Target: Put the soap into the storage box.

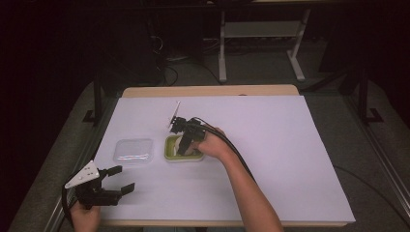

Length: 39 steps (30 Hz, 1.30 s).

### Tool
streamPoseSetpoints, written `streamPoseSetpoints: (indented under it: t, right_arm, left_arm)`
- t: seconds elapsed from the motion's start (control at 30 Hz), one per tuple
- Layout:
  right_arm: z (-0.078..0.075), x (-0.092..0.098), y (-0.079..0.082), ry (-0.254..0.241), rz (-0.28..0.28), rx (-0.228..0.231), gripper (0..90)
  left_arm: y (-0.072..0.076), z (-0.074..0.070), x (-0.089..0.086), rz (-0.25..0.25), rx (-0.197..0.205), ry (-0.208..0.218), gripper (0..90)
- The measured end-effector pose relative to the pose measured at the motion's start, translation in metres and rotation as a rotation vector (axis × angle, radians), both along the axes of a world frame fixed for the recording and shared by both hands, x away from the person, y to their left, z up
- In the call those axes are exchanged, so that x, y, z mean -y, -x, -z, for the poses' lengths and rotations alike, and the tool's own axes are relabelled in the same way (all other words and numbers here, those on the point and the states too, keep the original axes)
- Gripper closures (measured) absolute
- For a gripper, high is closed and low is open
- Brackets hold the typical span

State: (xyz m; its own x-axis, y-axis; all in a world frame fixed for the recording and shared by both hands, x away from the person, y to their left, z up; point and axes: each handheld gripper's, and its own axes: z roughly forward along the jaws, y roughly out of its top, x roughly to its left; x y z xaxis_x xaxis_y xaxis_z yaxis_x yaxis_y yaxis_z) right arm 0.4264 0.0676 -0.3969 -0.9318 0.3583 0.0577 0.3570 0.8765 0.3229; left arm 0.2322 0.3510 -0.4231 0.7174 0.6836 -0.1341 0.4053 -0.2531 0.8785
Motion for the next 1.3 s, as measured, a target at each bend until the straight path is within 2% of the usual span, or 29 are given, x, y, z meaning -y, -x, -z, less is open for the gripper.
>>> streamPoseSetpoints:
  t: [0.27,0.5,0.6,0.73,0.9,1.03,1.3]
  right_arm:
    - [-0.001,0.000,0.000,-0.003,0.000,0.005,24.0]
    - [-0.014,0.006,0.003,-0.047,0.007,0.034,29.9]
    - [-0.016,0.008,0.004,-0.054,0.010,0.020,29.5]
    - [-0.019,0.010,0.005,-0.062,0.000,0.024,28.9]
    - [-0.024,0.015,0.007,-0.066,0.013,0.025,28.6]
    - [-0.031,0.027,0.010,-0.083,0.021,0.035,28.6]
    - [-0.037,0.049,0.015,-0.104,0.046,0.042,28.5]
  left_arm:
    - [0.000,0.000,0.000,0.000,-0.001,0.001,12.8]
    - [0.000,0.000,0.001,0.003,0.001,-0.003,12.8]
    - [0.000,0.000,0.002,0.000,-0.001,0.003,12.8]
    - [0.000,0.000,0.001,-0.003,-0.002,0.004,12.8]
    - [0.000,0.000,0.001,-0.003,-0.002,0.004,12.8]
    - [-0.001,0.000,0.001,0.000,0.003,-0.001,12.8]
    - [0.000,0.001,0.002,-0.003,-0.002,-0.001,12.8]
